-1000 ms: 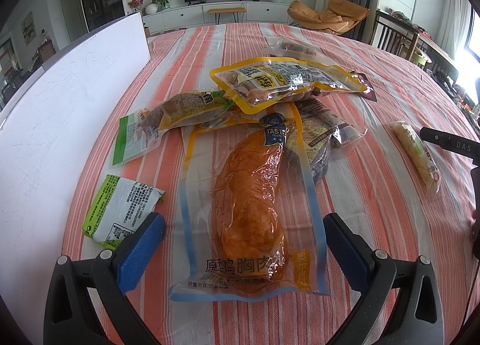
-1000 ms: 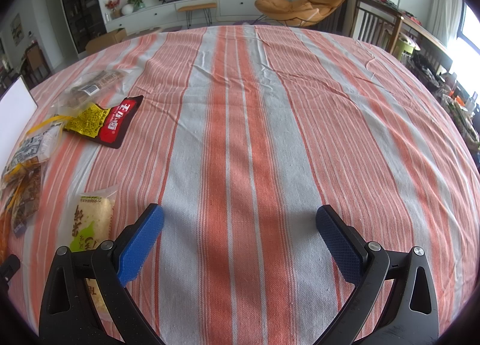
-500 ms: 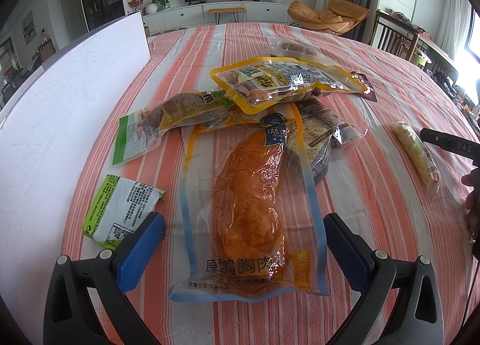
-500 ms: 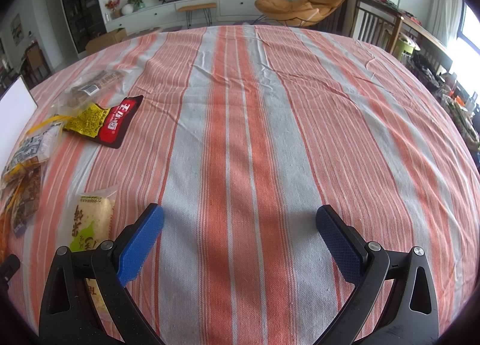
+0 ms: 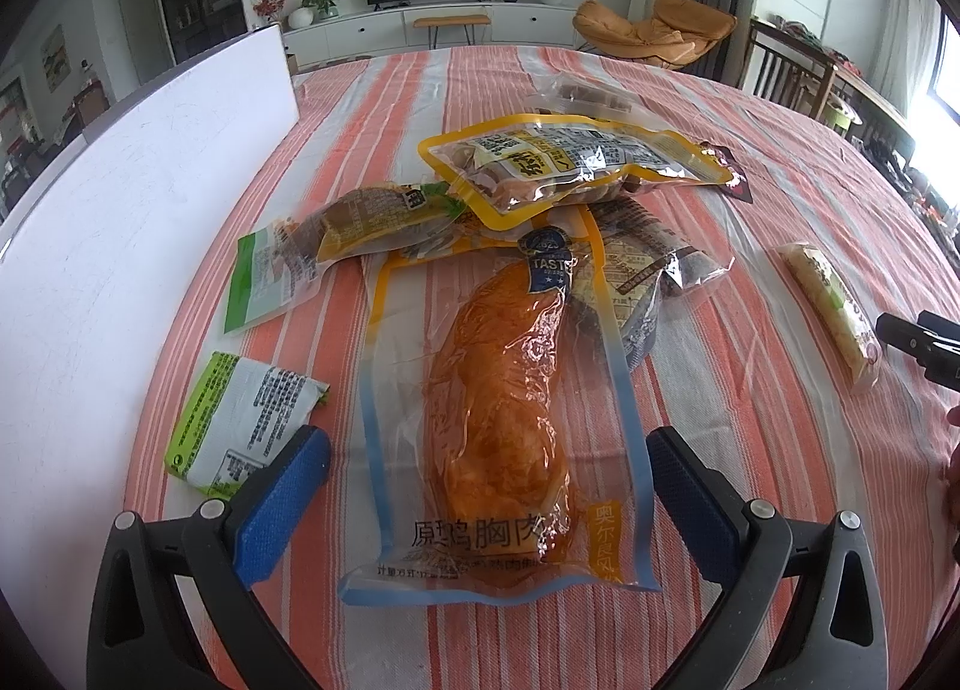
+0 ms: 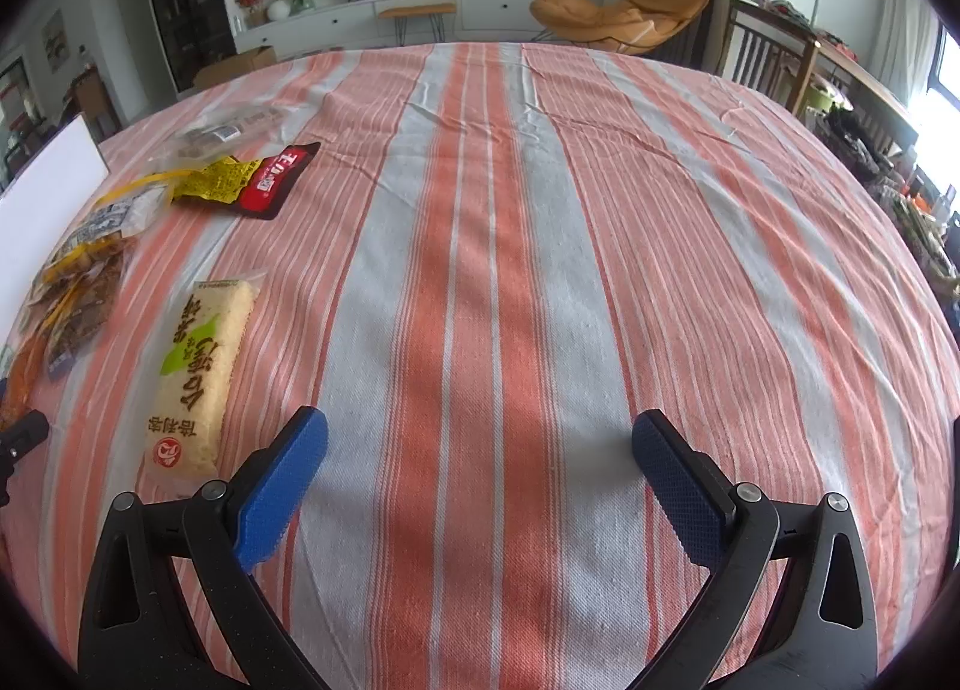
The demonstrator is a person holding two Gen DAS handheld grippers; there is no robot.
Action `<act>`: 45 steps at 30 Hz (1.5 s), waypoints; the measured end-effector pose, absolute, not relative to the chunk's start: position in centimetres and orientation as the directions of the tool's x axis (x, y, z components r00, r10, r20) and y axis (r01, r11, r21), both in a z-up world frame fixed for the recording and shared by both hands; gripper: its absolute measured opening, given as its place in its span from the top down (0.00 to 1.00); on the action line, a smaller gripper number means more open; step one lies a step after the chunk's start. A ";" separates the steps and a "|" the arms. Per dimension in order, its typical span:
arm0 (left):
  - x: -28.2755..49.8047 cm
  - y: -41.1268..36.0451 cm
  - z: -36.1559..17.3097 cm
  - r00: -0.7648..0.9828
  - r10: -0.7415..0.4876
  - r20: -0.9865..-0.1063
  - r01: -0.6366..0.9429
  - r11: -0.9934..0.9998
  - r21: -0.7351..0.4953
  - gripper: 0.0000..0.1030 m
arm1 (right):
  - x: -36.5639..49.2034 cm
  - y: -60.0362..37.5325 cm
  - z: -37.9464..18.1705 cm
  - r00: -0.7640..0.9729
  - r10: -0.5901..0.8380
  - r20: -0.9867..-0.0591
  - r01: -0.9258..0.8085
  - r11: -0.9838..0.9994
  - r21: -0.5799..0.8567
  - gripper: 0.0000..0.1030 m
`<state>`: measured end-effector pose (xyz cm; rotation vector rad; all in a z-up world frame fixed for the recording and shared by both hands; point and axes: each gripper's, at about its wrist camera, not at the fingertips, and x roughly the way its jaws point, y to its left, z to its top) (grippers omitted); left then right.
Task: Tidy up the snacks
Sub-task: 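Grasp the orange chicken-breast pack with the left gripper while the right gripper approaches the cream bread pack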
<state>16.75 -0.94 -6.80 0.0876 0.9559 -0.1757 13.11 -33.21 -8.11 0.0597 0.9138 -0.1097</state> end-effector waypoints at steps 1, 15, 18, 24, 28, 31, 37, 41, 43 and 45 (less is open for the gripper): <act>17.1 -1.0 -6.7 0.543 -0.115 -0.832 0.202 0.979 -0.003 0.00 | 13.1 -33.2 -8.1 0.606 -0.069 -0.793 0.120 0.993 0.005 0.00; 14.1 -0.8 -4.6 0.504 -0.190 -0.842 0.261 0.963 -0.061 0.45 | 13.1 -33.2 -8.1 0.606 -0.070 -0.793 0.120 0.993 0.005 0.00; 10.8 -1.1 -4.8 0.474 -0.196 -0.859 0.276 0.959 -0.066 0.35 | 13.1 -33.2 -8.1 0.606 -0.070 -0.793 0.120 0.993 0.005 0.00; 9.9 -1.5 -4.6 0.487 -0.180 -0.855 0.270 0.962 -0.048 0.15 | 13.1 -33.2 -8.1 0.606 -0.070 -0.793 0.120 0.993 0.005 0.00; 10.7 -1.5 -4.7 0.483 -0.163 -0.860 0.255 0.966 -0.039 0.14 | 13.1 -33.2 -8.1 0.606 -0.069 -0.793 0.120 0.993 0.005 0.00; 10.3 -1.0 -5.4 0.465 -0.160 -0.871 0.265 0.964 -0.036 0.14 | 13.1 -33.2 -8.1 0.606 -0.069 -0.793 0.120 0.993 0.005 0.00; 9.8 -0.9 -6.3 0.473 -0.120 -0.873 0.250 0.968 0.003 0.05 | 13.1 -33.2 -8.1 0.606 -0.069 -0.793 0.120 0.993 0.005 0.00; 10.0 -0.6 -6.6 0.476 -0.115 -0.872 0.231 0.973 -0.003 0.00 | 13.1 -33.2 -8.1 0.606 -0.069 -0.793 0.120 0.993 0.005 0.00; 9.9 -0.6 -6.7 0.480 -0.117 -0.869 0.233 0.972 -0.002 0.00 | 13.1 -33.2 -8.1 0.606 -0.069 -0.793 0.120 0.993 0.005 0.00; 9.8 -0.5 -6.7 0.487 -0.120 -0.865 0.238 0.971 -0.001 0.00 | 13.1 -33.2 -8.1 0.606 -0.069 -0.793 0.120 0.993 0.005 0.00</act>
